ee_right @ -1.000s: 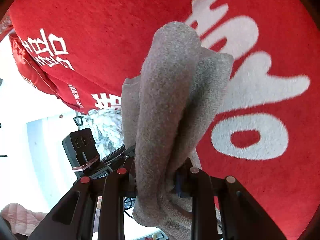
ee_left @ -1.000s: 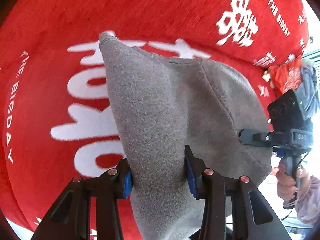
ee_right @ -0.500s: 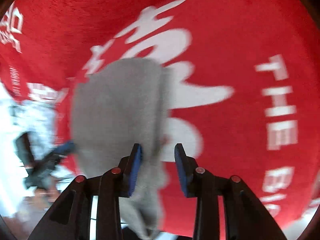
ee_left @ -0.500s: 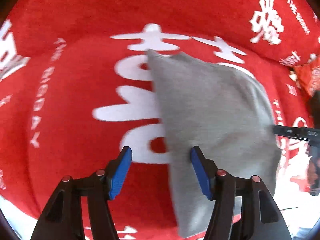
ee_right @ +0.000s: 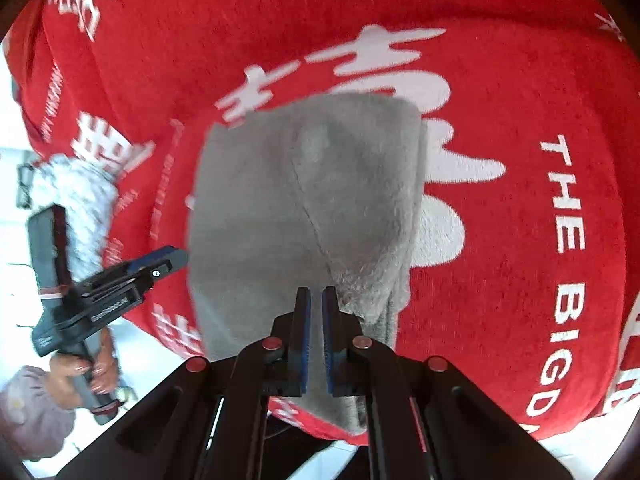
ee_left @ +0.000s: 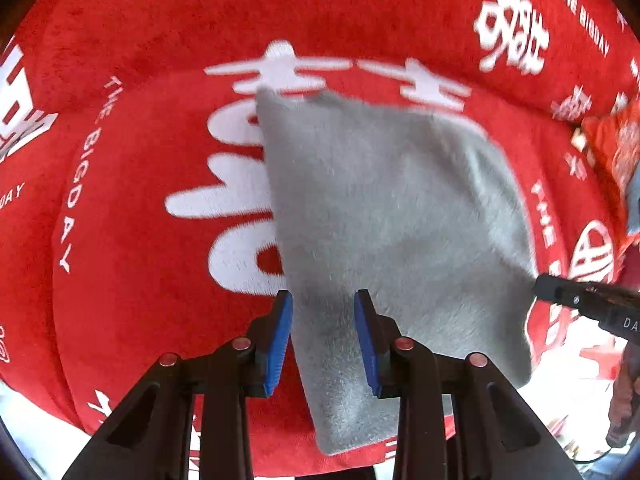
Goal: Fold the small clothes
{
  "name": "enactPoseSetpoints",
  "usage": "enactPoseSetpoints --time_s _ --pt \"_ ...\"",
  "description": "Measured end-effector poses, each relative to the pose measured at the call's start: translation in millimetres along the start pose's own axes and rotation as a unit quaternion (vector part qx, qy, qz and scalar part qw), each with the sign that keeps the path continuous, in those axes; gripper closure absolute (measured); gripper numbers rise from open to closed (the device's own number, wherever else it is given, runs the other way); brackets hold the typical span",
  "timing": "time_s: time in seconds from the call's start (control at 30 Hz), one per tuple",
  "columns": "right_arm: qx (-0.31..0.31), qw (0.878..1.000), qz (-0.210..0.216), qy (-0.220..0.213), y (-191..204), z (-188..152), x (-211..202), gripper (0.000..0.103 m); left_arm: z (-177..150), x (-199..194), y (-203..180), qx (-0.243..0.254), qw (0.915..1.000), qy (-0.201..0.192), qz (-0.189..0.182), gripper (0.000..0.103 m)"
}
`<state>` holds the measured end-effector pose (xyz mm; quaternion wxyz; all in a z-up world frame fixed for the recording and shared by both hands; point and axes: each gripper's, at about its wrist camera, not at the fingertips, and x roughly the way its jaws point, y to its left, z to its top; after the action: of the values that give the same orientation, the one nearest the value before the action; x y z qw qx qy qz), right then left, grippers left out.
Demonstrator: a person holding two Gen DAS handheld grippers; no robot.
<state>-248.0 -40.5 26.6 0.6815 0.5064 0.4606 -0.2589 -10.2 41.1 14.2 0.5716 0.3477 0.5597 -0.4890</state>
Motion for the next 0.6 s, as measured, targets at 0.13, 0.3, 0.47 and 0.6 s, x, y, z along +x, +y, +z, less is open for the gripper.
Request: enactPoseSetpoints --time_s 0.13,0.3,0.47,0.6 --pt "0.020 0.999 -0.029 0.018 -14.7 -3.4 21.9 0.101 -4.1 8.2 0.3 -0.007 1.0000 -0.001 0.000 0.068" --pt "0.028 0.999 -0.038 0.012 -18.4 -3.8 27.1 0.101 -1.3 6.1 -4.2 0.003 0.9999 0.007 0.014 0.068" --pt "0.035 0.997 -0.061 0.014 -11.6 -5.9 22.7 0.101 -5.0 -1.0 -6.3 -0.008 0.9997 0.019 0.017 0.068" --pt "0.034 0.994 -0.102 0.031 -9.1 -12.7 20.4 0.099 -11.0 -8.0 -9.9 -0.007 0.9994 0.026 0.020 0.068"
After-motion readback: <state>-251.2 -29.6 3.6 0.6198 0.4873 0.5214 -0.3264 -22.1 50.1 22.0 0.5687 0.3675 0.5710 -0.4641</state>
